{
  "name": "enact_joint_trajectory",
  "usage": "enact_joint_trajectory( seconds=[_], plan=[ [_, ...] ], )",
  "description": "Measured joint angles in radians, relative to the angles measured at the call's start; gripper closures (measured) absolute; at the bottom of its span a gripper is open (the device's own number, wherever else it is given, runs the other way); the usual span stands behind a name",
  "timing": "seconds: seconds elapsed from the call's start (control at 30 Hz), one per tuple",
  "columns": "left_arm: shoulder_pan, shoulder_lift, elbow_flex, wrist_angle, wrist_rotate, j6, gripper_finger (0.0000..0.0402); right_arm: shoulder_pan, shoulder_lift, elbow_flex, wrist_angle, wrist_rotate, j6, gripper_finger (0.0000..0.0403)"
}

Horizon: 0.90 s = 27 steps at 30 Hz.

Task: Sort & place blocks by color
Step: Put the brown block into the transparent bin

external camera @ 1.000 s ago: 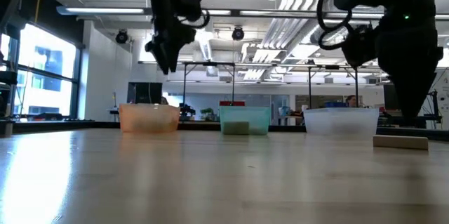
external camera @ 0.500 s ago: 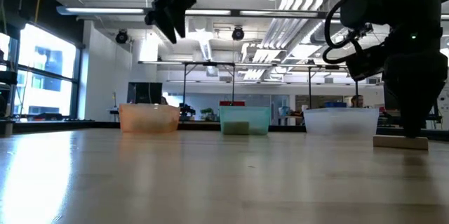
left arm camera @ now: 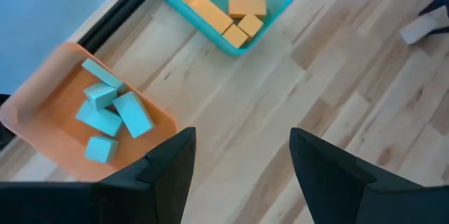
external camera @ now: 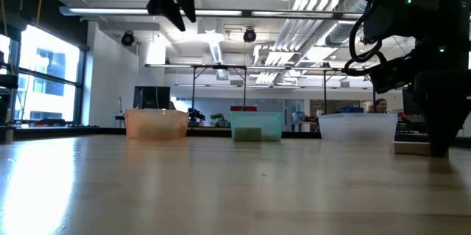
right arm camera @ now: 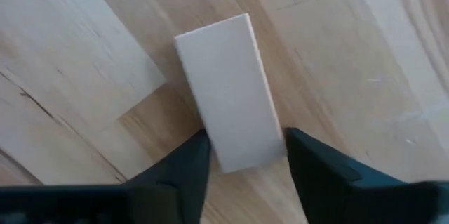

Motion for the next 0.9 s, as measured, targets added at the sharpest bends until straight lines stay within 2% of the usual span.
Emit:
enact_joint_trajectory(
  seconds=[0.13,0.17,0.53,0.9],
  plan=[
    [-0.029,0.0,0.0,0.0,0.0,-0.008,0.0183,0.0,0.0,0.0,0.001,0.004,-0.002,0.0302],
    [-0.037,0.0,0.0,0.0,0.0,-0.016,0.0183,0.0,0.0,0.0,0.0,0.006,-0.002,0.0309],
    [-0.119,0.0,-0.001,0.0,-0.018,-0.052,0.0183,-0.035,-0.006,0.067,-0.028,0.022,-0.098,0.0308],
    [-0.143,0.0,-0.001,-0.013,-0.027,0.038,0.0183,-0.259,-0.007,0.211,-0.035,0.103,-0.166,0.0308]
  ],
)
